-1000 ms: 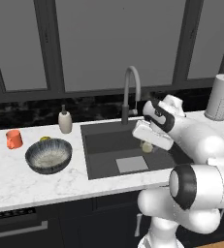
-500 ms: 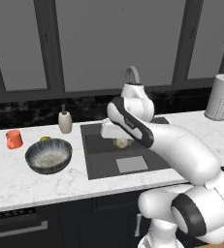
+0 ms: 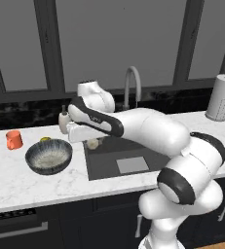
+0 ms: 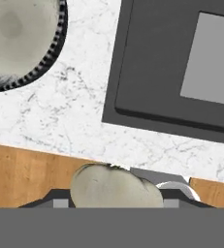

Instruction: Pick the garlic from the sink and place it in the bowl. Then pick the bowl and place it in the microwave. Then close the microwave door and press the start button.

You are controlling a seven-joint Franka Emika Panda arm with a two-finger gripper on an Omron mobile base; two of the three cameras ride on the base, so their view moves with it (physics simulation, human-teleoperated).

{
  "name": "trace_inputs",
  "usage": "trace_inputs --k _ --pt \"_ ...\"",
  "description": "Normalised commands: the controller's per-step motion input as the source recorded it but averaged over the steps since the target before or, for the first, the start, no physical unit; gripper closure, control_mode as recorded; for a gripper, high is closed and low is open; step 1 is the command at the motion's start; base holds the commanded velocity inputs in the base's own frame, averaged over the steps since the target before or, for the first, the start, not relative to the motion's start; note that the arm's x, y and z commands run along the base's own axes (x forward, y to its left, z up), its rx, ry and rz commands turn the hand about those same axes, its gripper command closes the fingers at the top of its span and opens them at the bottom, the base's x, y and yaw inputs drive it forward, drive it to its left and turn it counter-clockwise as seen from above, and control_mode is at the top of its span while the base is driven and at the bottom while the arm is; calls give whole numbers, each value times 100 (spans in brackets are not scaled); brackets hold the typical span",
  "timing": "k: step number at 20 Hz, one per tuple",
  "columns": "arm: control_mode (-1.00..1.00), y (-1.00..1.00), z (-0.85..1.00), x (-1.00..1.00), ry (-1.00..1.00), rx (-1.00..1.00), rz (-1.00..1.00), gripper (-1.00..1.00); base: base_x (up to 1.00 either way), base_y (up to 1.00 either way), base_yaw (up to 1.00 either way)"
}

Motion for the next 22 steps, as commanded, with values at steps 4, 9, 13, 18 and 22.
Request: trace_inputs --k 4,9,13,18,22 --pt "-100 93 28 -1 8 0 2 100 0 0 0" --pt "-100 -2 -27 22 0 15 24 100 0 0 0" --pt "-100 36 -83 49 -7 1 24 100 0 0 0" --pt "-100 57 -17 13 -9 0 7 100 0 0 0" --pt "-100 69 -40 40 0 0 1 100 0 0 0"
